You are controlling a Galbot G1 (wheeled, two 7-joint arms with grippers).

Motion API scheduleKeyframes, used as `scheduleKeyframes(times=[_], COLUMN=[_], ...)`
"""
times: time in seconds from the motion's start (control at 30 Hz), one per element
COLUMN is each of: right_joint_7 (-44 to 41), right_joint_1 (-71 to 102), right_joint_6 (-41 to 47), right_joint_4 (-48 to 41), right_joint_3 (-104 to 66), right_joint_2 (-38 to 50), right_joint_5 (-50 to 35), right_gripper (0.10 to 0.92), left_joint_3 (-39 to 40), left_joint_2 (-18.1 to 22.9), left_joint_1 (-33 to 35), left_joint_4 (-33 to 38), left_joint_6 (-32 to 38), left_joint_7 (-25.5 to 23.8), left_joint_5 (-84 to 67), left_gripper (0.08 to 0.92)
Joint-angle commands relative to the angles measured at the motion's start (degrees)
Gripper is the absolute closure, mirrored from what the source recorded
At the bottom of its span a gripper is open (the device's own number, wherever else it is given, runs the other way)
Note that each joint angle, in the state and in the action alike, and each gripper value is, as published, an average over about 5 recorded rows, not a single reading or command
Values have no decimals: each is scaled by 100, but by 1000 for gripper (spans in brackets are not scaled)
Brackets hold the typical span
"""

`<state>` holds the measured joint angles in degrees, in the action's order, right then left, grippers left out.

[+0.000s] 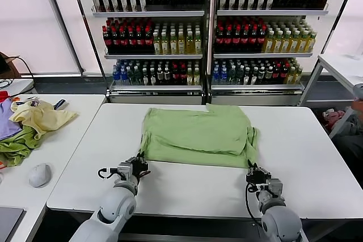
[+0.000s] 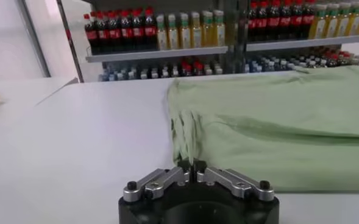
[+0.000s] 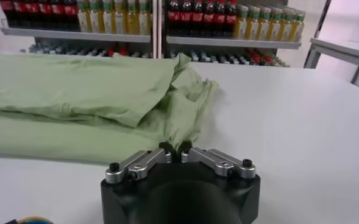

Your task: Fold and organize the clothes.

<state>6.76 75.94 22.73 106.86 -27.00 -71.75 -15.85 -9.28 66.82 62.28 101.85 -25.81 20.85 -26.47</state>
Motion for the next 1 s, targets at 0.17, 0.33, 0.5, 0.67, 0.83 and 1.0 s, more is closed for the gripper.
scheduleKeyframes(times=[0.17, 0.33, 0.5, 0.67, 0.83, 1.0], right_joint_7=[-227, -223, -180, -60, 82, 189], right_joint_1=[2050, 2419, 2480, 2298, 1607, 462], right_joint_6=[-276, -263, -468, -829, -747, -462], right_joint_4=[1622, 1931, 2184, 2426, 2290, 1563], right_joint_3=[-594, -650, -691, -795, -789, -547], right_joint_2=[-82, -147, -128, -27, 181, 435], right_joint_5=[682, 931, 1014, 811, 379, 42], right_gripper=[874, 874, 831, 691, 544, 406], left_joint_3=[-340, -440, -631, -1137, -1582, -1322], left_joint_2=[-90, -57, -7, 20, -68, -285], left_joint_1=[2319, 2840, 3107, 2905, 2215, 1047], left_joint_4=[2117, 2464, 2682, 2885, 2873, 2187], left_joint_6=[-19, -20, -91, -150, -223, -260], left_joint_7=[1, -1, 0, -79, -236, -307], left_joint_5=[323, 609, 684, 504, 57, -210], left_gripper=[898, 898, 896, 826, 682, 535])
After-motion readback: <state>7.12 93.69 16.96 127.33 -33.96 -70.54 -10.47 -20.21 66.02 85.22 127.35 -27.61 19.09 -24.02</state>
